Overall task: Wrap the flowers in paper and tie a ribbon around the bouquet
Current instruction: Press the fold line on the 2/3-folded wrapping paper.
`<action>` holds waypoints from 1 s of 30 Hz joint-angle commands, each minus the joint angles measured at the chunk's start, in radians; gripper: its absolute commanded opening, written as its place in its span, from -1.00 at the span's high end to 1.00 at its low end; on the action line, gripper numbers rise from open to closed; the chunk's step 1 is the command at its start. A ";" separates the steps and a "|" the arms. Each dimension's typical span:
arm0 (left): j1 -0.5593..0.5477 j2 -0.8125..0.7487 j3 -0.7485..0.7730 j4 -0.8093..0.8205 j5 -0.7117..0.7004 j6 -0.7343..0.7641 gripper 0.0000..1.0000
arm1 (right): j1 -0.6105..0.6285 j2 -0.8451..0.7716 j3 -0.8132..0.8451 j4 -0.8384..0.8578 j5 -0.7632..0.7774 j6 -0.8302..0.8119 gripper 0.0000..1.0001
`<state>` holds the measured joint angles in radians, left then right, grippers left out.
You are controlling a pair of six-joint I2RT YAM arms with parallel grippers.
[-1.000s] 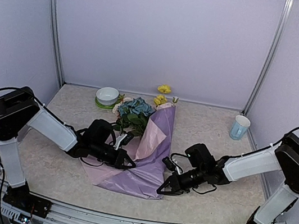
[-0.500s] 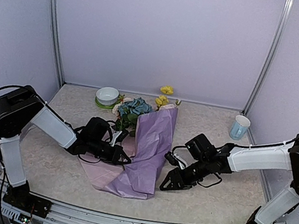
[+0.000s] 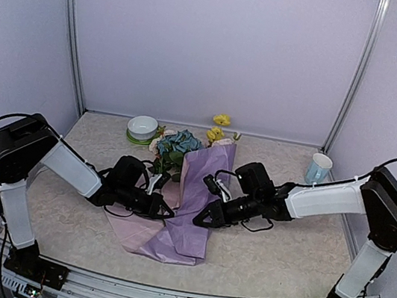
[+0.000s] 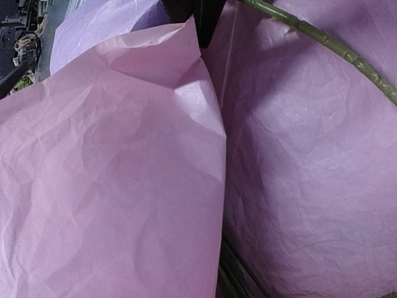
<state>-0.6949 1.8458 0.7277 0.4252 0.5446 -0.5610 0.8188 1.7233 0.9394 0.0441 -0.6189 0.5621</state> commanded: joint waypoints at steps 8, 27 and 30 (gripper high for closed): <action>0.004 -0.016 -0.029 0.036 -0.051 -0.049 0.33 | 0.034 0.136 -0.018 -0.035 0.069 -0.004 0.50; 0.080 -0.048 0.058 0.122 -0.091 0.019 0.42 | 0.063 0.103 -0.029 -0.145 0.101 -0.098 0.46; 0.077 -0.023 0.074 0.128 -0.072 0.018 1.00 | 0.071 0.057 -0.031 -0.195 0.121 -0.133 0.44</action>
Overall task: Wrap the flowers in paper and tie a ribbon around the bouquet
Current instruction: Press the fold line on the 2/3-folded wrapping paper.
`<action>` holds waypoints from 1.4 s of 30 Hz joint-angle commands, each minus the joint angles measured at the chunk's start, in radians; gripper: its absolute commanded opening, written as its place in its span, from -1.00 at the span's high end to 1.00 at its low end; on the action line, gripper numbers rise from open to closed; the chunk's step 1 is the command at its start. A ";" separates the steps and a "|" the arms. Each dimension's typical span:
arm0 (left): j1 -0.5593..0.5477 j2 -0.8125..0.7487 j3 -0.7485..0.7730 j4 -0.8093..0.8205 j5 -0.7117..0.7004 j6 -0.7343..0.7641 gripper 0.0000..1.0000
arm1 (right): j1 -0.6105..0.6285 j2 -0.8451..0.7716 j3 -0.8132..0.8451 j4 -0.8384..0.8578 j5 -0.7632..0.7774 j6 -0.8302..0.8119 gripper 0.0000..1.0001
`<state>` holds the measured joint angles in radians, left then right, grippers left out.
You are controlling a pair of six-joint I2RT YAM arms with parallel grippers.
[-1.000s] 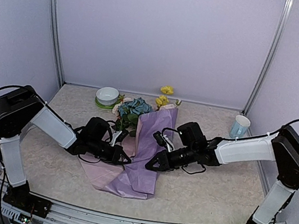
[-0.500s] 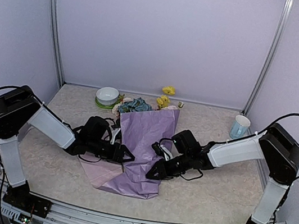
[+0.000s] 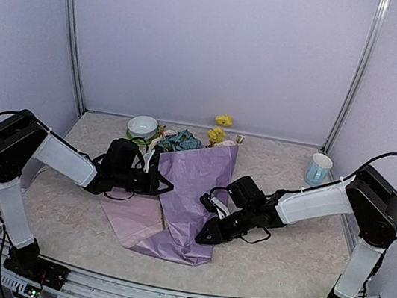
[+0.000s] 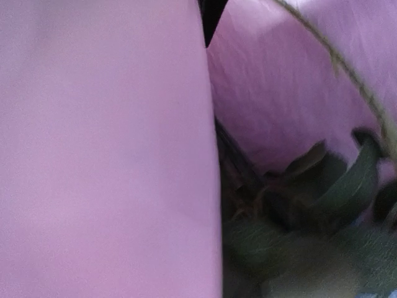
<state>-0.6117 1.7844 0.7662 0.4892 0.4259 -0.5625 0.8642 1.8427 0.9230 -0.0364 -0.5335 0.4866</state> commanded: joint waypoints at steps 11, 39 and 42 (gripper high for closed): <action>-0.022 0.066 0.000 0.102 0.060 0.008 1.00 | 0.047 -0.294 -0.240 -0.104 -0.028 0.204 -0.03; 0.039 0.132 0.018 0.047 0.022 0.049 1.00 | 0.053 -0.164 -0.463 0.260 -0.138 0.361 1.00; 0.041 0.156 0.031 0.025 0.024 0.052 1.00 | 0.054 -0.170 -0.470 0.245 -0.139 0.347 1.00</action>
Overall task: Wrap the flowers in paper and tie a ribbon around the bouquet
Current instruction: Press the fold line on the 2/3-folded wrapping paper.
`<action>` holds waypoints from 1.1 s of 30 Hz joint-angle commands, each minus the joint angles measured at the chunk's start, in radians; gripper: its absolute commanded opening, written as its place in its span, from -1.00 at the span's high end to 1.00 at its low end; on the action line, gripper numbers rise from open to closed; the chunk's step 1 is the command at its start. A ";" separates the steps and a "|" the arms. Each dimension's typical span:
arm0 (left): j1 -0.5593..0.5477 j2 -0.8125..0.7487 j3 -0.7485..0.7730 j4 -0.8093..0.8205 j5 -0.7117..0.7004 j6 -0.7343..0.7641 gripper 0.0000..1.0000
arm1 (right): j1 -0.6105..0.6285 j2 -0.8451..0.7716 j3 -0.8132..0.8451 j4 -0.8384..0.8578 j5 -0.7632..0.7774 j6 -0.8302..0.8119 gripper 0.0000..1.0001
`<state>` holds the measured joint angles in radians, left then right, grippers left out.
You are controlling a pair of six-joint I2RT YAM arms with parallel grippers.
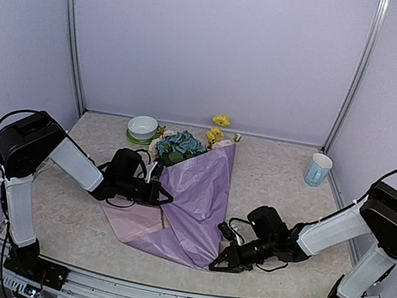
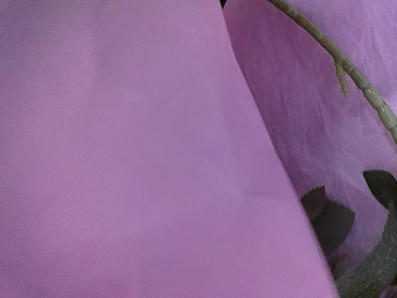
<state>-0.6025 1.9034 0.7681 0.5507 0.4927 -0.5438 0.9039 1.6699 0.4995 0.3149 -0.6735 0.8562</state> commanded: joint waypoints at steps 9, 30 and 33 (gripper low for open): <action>0.021 0.039 0.007 -0.006 -0.008 0.035 1.00 | -0.055 -0.156 0.115 -0.479 0.086 -0.220 0.22; 0.010 0.032 0.003 -0.001 0.020 0.025 1.00 | -0.146 0.207 0.491 -0.385 0.139 -0.450 0.47; 0.010 0.017 -0.002 0.015 0.036 0.021 1.00 | -0.132 0.175 0.413 -0.389 0.178 -0.448 0.47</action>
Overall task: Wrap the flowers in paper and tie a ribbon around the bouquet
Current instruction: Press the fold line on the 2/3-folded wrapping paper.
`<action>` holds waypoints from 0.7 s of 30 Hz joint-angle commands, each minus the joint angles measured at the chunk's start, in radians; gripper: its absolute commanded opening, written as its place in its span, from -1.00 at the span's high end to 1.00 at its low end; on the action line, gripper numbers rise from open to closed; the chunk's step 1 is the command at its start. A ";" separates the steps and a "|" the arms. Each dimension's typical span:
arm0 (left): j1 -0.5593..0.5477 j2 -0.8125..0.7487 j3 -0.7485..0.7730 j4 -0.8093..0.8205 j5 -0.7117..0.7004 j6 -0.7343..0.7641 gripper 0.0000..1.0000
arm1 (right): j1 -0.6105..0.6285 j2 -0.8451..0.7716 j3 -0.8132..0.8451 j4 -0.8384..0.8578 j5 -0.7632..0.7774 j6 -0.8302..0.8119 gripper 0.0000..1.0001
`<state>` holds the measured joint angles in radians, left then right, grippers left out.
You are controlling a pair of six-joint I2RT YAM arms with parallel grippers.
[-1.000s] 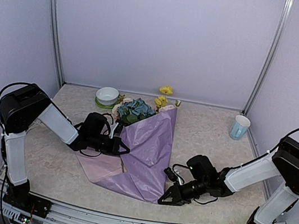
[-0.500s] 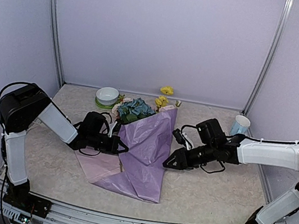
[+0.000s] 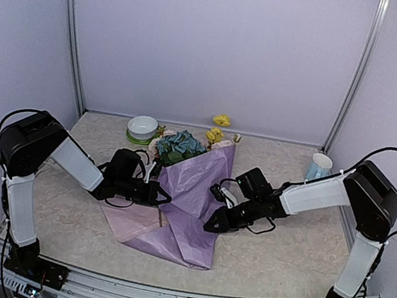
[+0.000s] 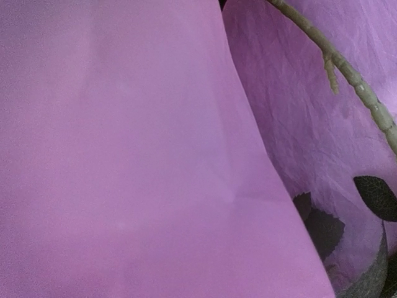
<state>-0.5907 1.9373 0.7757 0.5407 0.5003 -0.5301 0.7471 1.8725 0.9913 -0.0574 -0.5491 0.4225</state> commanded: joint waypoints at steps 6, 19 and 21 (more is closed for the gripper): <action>-0.005 -0.029 -0.009 0.032 0.046 0.015 1.00 | 0.029 -0.070 -0.145 -0.068 0.127 -0.040 0.47; -0.011 -0.034 -0.019 0.035 0.044 0.015 1.00 | 0.302 -0.203 0.057 -0.164 0.179 -0.202 0.50; -0.011 -0.034 -0.020 0.034 0.041 0.014 1.00 | 0.311 -0.162 0.046 -0.135 0.152 -0.170 0.59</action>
<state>-0.5945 1.9251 0.7620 0.5610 0.5282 -0.5297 1.0229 1.6894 1.0416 -0.2455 -0.3420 0.2588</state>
